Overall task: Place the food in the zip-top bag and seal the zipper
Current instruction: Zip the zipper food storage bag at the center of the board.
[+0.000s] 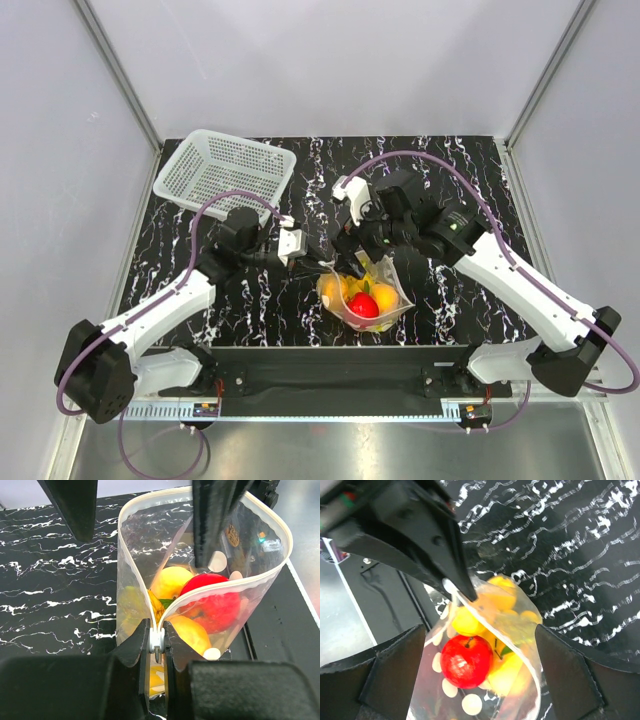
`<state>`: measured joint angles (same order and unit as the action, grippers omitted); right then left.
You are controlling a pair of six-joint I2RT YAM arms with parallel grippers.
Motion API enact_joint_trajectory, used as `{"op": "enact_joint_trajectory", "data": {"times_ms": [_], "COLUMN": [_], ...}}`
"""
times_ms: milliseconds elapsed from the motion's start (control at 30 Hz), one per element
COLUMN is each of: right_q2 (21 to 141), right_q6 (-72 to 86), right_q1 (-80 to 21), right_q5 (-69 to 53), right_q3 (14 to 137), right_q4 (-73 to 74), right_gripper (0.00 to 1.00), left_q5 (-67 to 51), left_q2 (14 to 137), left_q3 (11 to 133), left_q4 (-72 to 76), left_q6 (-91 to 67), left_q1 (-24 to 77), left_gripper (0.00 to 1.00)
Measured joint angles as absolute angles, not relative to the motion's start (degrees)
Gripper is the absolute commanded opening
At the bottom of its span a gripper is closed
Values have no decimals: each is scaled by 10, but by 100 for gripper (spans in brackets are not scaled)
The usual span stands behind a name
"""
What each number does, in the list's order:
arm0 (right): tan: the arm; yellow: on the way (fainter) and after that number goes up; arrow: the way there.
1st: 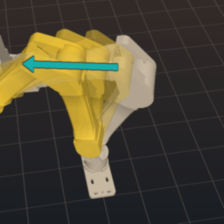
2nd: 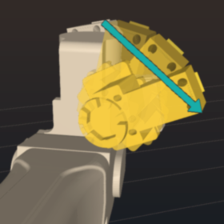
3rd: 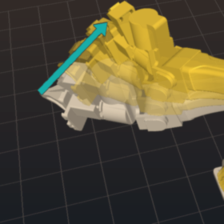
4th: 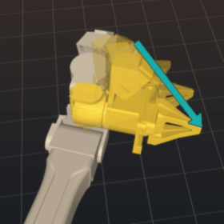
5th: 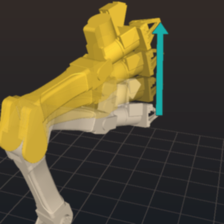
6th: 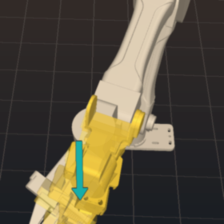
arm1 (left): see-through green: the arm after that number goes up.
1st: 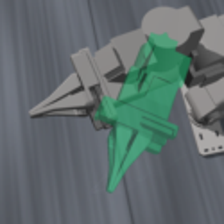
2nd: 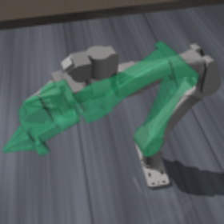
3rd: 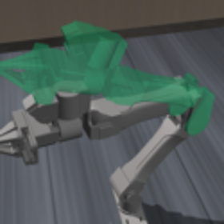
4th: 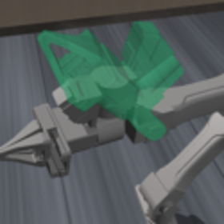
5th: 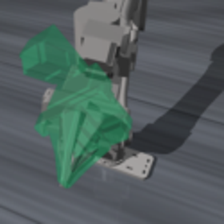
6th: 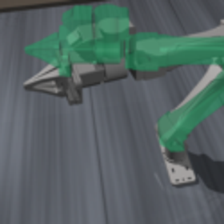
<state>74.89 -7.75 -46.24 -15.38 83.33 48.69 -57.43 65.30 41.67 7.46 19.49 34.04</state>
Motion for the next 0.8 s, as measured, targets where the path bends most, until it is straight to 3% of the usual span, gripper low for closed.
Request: {"op": "enact_joint_trajectory", "data": {"times_ms": [600, 767, 800], "right_q2": [761, 761, 761], "right_q6": [-93, -97, -97], "right_q1": [-543, -545, -545], "right_q5": [-92, -63, -61], "right_q3": [782, 751, 747], "right_q4": [455, 441, 439], "right_gripper": [90, 64, 52], "left_q5": [-572, -572, -572], "left_q2": [653, 653, 653], "left_q3": [417, 417, 417], "left_q4": [75, 77, 78], "left_q6": [180, 175, 175], "left_q1": [332, 332, 331], "left_gripper": [3, 5, 6]}}
